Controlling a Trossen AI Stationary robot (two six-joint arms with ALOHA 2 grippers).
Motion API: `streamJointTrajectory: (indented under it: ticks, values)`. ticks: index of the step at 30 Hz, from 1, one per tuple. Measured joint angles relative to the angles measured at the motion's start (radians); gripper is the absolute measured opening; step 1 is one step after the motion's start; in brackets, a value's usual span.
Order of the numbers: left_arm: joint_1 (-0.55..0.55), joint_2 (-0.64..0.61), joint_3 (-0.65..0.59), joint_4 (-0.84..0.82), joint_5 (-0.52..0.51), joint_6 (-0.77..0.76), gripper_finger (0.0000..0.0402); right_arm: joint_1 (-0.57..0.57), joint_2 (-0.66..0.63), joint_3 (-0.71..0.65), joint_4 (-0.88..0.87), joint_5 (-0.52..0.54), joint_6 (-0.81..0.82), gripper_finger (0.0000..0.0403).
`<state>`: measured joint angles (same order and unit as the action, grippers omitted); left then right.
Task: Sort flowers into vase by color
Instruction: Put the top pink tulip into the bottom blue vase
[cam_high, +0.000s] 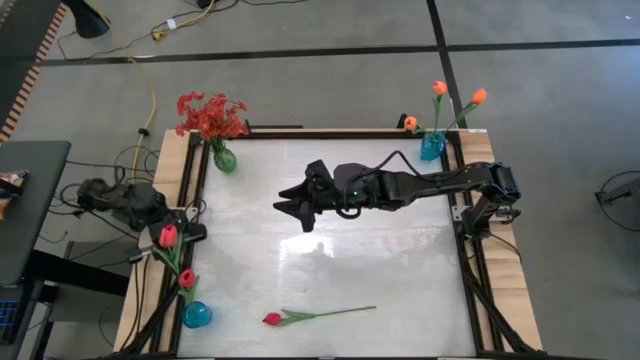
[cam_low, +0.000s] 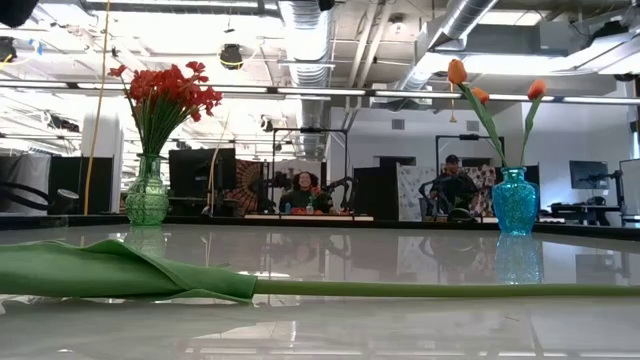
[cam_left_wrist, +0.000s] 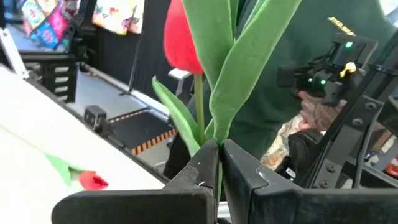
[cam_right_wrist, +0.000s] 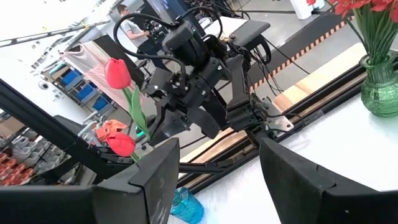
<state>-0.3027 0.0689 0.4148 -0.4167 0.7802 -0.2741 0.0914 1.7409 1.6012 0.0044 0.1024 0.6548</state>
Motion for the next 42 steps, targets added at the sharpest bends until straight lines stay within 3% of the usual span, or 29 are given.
streamJointTrajectory:
  ticks: [6,20,42]
  values:
    - [-0.059,0.0,-0.046,0.114,-0.035,-0.043,0.0,0.0,0.0,0.0,0.0,0.0,0.0,0.0248]
    - [-0.182,0.0,-0.058,0.04,-0.164,0.049,0.0,-0.002,0.0,0.0,0.0,-0.001,-0.008,0.0248]
    - [-0.2,0.028,-0.058,0.022,-0.104,0.027,0.0,-0.003,0.0,0.0,0.0,-0.001,-0.008,0.0248]
